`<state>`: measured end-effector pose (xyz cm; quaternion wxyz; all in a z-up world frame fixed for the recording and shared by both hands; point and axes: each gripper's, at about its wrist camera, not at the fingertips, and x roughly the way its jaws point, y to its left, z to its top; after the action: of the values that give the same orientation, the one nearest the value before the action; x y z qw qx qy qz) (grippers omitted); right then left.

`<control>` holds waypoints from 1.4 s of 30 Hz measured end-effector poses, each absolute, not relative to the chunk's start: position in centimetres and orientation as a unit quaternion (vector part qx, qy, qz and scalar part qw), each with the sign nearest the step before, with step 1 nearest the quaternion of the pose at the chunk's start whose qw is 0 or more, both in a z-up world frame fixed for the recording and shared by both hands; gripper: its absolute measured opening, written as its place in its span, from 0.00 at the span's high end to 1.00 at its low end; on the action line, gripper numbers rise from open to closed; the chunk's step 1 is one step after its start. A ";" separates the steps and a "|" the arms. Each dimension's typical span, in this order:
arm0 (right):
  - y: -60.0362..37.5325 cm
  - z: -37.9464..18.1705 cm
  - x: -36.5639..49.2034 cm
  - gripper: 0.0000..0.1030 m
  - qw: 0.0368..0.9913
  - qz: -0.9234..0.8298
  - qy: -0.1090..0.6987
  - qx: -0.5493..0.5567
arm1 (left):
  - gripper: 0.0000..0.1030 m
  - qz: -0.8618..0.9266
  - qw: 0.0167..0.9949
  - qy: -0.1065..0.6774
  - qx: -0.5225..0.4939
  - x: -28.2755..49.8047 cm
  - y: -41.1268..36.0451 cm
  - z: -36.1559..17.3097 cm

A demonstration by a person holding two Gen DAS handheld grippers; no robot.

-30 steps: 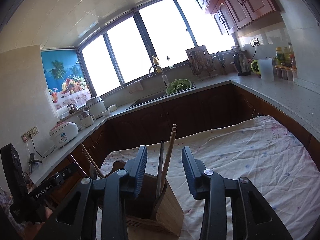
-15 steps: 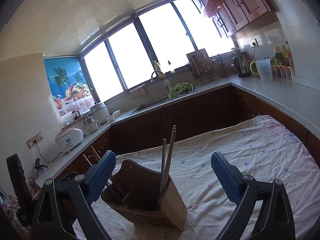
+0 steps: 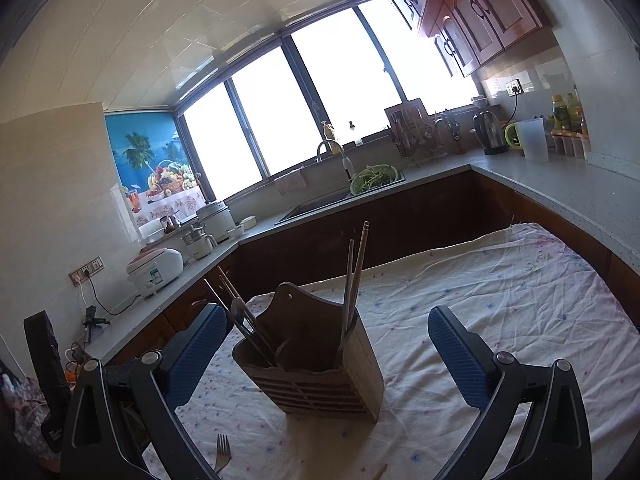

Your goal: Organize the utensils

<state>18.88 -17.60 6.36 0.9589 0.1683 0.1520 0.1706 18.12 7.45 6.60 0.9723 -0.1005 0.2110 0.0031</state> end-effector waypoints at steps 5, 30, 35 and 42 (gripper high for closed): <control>-17.9 6.0 16.3 0.01 0.958 0.178 0.149 0.168 | 0.04 0.003 0.972 0.214 -0.101 15.2 7.2 6.2; -16.1 1.1 3.9 0.00 0.984 0.152 0.081 0.055 | 0.00 0.060 0.988 0.142 -0.024 3.1 5.0 2.9; -15.9 -1.2 3.5 0.00 0.985 0.139 0.091 0.040 | 0.00 0.074 0.985 0.153 -0.022 2.7 5.0 0.8; -16.3 -2.9 3.4 0.00 0.984 0.131 0.117 0.042 | 0.00 0.078 0.983 0.168 -0.005 2.1 4.2 -1.2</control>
<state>3.40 -16.31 -2.94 0.9836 0.0420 0.1166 0.1309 2.11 4.19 -1.22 0.9827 -0.0050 0.1677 0.0779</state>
